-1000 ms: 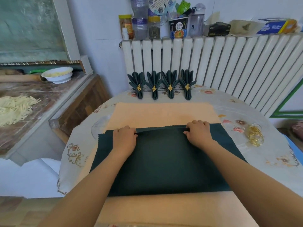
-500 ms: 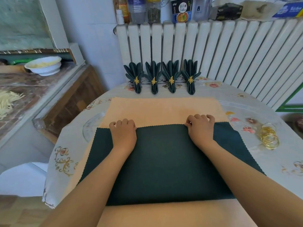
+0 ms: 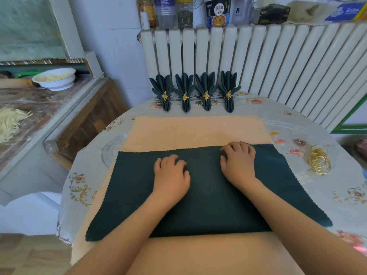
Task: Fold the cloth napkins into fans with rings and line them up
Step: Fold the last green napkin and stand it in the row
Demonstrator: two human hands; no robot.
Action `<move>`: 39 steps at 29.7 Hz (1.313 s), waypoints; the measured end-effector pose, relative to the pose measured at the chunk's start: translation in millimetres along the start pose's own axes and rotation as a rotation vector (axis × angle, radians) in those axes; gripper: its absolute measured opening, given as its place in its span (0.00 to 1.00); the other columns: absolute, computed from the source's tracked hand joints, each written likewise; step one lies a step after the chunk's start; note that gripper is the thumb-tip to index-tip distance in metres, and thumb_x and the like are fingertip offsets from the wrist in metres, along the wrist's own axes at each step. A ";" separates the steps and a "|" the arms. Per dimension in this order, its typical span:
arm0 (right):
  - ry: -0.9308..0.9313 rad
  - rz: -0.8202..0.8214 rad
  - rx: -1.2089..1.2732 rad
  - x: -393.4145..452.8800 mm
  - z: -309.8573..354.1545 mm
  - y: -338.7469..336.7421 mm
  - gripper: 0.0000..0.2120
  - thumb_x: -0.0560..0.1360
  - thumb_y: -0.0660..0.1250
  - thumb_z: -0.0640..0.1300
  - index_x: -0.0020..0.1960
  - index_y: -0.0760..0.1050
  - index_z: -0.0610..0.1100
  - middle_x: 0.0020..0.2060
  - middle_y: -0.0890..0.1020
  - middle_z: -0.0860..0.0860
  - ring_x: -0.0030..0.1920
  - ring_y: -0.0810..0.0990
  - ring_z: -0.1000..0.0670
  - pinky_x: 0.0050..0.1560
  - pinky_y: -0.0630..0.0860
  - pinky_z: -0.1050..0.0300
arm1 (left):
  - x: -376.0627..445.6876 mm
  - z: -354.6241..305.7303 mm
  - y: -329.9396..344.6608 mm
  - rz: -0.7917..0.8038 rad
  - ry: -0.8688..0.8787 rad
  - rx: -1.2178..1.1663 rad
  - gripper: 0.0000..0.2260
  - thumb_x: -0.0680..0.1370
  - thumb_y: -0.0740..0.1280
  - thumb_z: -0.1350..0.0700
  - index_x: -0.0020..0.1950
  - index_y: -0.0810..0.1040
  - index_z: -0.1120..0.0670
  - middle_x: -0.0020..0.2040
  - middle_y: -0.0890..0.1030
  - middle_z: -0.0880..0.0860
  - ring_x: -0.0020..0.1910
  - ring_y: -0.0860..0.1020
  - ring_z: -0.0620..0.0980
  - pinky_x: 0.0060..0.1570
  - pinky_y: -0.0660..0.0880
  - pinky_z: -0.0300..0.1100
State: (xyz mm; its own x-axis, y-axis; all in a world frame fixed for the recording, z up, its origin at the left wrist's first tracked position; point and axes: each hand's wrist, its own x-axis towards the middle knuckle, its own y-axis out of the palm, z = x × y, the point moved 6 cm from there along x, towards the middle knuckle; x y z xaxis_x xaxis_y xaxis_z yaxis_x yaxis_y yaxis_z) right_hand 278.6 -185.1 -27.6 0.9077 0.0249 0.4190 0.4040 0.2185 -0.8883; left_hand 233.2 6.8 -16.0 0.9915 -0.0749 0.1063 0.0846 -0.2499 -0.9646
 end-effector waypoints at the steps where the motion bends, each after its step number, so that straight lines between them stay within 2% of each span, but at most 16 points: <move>1: 0.018 0.036 -0.007 -5.5 -3.1 1.2 0.10 0.74 0.65 0.43 0.54 0.78 0.43 0.53 0.78 0.46 0.57 0.72 0.42 0.63 0.55 0.50 | -7.9 -5.7 5.5 0.056 0.002 0.002 0.20 0.81 0.54 0.48 0.72 0.67 0.51 0.75 0.61 0.52 0.74 0.57 0.50 0.74 0.43 0.48; 4: 0.188 0.120 -0.059 -14.3 -27.1 -2.9 0.18 0.77 0.60 0.49 0.64 0.72 0.43 0.62 0.72 0.44 0.63 0.67 0.42 0.65 0.54 0.49 | -25.9 -15.1 22.5 0.177 -0.027 -0.021 0.25 0.82 0.50 0.46 0.78 0.53 0.51 0.79 0.49 0.53 0.77 0.46 0.51 0.75 0.40 0.50; 6: 0.336 0.158 -0.077 -15.6 -47.8 -8.0 0.22 0.78 0.58 0.52 0.68 0.67 0.41 0.66 0.68 0.41 0.67 0.63 0.39 0.67 0.54 0.46 | -30.7 -15.7 28.1 0.162 -0.036 0.009 0.26 0.82 0.47 0.44 0.79 0.48 0.50 0.79 0.46 0.53 0.78 0.43 0.51 0.75 0.39 0.51; 10: 0.548 0.166 -0.084 -17.5 -82.2 -21.6 0.28 0.77 0.60 0.55 0.69 0.63 0.37 0.67 0.66 0.36 0.66 0.62 0.36 0.67 0.55 0.43 | -34.6 -15.8 28.8 0.099 -0.041 0.020 0.27 0.82 0.47 0.43 0.79 0.50 0.49 0.79 0.48 0.51 0.78 0.44 0.49 0.75 0.40 0.50; 15: 0.677 0.158 -0.089 -18.7 -100.9 -31.5 0.25 0.76 0.62 0.55 0.66 0.66 0.40 0.64 0.69 0.34 0.64 0.65 0.35 0.63 0.60 0.44 | -35.7 -16.3 26.5 0.071 -0.052 -0.009 0.26 0.81 0.49 0.43 0.78 0.53 0.48 0.79 0.51 0.50 0.78 0.46 0.48 0.76 0.41 0.49; 17: 0.662 0.154 -0.026 -17.0 -102.3 -30.4 0.23 0.77 0.63 0.53 0.67 0.66 0.44 0.62 0.70 0.35 0.61 0.68 0.35 0.61 0.63 0.44 | -34.9 -16.5 25.8 0.060 -0.053 -0.016 0.26 0.81 0.49 0.42 0.78 0.54 0.48 0.79 0.52 0.50 0.77 0.47 0.48 0.76 0.42 0.49; 20: 0.562 0.057 0.203 -12.0 -99.4 -31.6 0.23 0.76 0.66 0.42 0.69 0.68 0.48 0.60 0.69 0.37 0.57 0.72 0.35 0.60 0.68 0.44 | -34.5 -16.3 24.8 0.057 -0.056 -0.017 0.26 0.81 0.50 0.42 0.78 0.54 0.48 0.79 0.52 0.50 0.77 0.47 0.48 0.76 0.42 0.49; 23: 0.485 0.012 0.206 -12.0 -99.9 -32.0 0.22 0.77 0.62 0.37 0.69 0.69 0.46 0.66 0.65 0.38 0.62 0.66 0.35 0.66 0.63 0.43 | -35.7 -17.0 24.6 0.057 -0.057 -0.017 0.26 0.81 0.50 0.42 0.78 0.55 0.48 0.79 0.52 0.50 0.77 0.48 0.48 0.76 0.42 0.48; 27: 0.442 0.127 0.087 -13.3 -102.1 -17.9 0.19 0.79 0.55 0.38 0.69 0.69 0.39 0.72 0.59 0.39 0.71 0.57 0.37 0.72 0.50 0.46 | -35.7 -17.1 24.6 0.048 -0.058 -0.017 0.26 0.81 0.50 0.42 0.78 0.55 0.48 0.79 0.53 0.50 0.77 0.48 0.47 0.76 0.42 0.48; 30: 0.454 0.249 -0.010 -12.9 -103.2 -12.6 0.23 0.78 0.52 0.39 0.73 0.63 0.43 0.74 0.57 0.40 0.73 0.55 0.40 0.73 0.47 0.46 | -35.8 -16.9 24.2 0.043 -0.061 -0.020 0.26 0.81 0.51 0.42 0.78 0.56 0.48 0.79 0.53 0.49 0.77 0.48 0.47 0.76 0.42 0.48; 33: 0.460 0.271 -0.088 -15.8 -95.9 -22.9 0.24 0.77 0.53 0.40 0.74 0.61 0.46 0.75 0.53 0.42 0.75 0.50 0.42 0.73 0.42 0.45 | -35.9 -17.4 24.2 0.042 -0.059 -0.022 0.26 0.80 0.51 0.42 0.78 0.56 0.48 0.79 0.53 0.49 0.77 0.49 0.47 0.76 0.42 0.48; 34: 0.420 0.241 -0.072 -20.4 -85.9 -27.3 0.24 0.77 0.54 0.39 0.73 0.61 0.46 0.76 0.53 0.42 0.75 0.50 0.42 0.73 0.43 0.44 | -36.2 -17.3 24.4 0.047 -0.059 -0.020 0.26 0.80 0.51 0.42 0.78 0.56 0.48 0.79 0.53 0.50 0.77 0.49 0.47 0.76 0.42 0.48; 37: 0.163 0.133 0.073 -52.3 -30.7 -37.6 0.19 0.78 0.57 0.43 0.69 0.70 0.44 0.73 0.62 0.42 0.73 0.59 0.42 0.71 0.52 0.44 | -35.8 -17.7 24.0 0.056 -0.056 -0.015 0.26 0.81 0.50 0.42 0.78 0.55 0.48 0.79 0.53 0.50 0.77 0.49 0.48 0.76 0.42 0.49; 39: 0.084 0.256 0.095 -84.3 -0.2 -37.9 0.21 0.81 0.53 0.51 0.72 0.65 0.48 0.75 0.59 0.45 0.75 0.55 0.46 0.72 0.49 0.47 | -37.3 -19.8 23.6 0.061 -0.047 -0.002 0.26 0.81 0.50 0.43 0.78 0.55 0.49 0.79 0.53 0.51 0.77 0.49 0.49 0.76 0.43 0.49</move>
State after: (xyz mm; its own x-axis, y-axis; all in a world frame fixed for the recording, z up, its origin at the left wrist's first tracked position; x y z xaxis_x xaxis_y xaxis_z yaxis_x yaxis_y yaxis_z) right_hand 186.8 -195.7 -29.3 0.9867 0.0106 0.1625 0.1514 0.3065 -0.9397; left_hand 196.3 -15.4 -37.9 0.9984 -0.0442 0.0356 0.0235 -0.2485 -0.9683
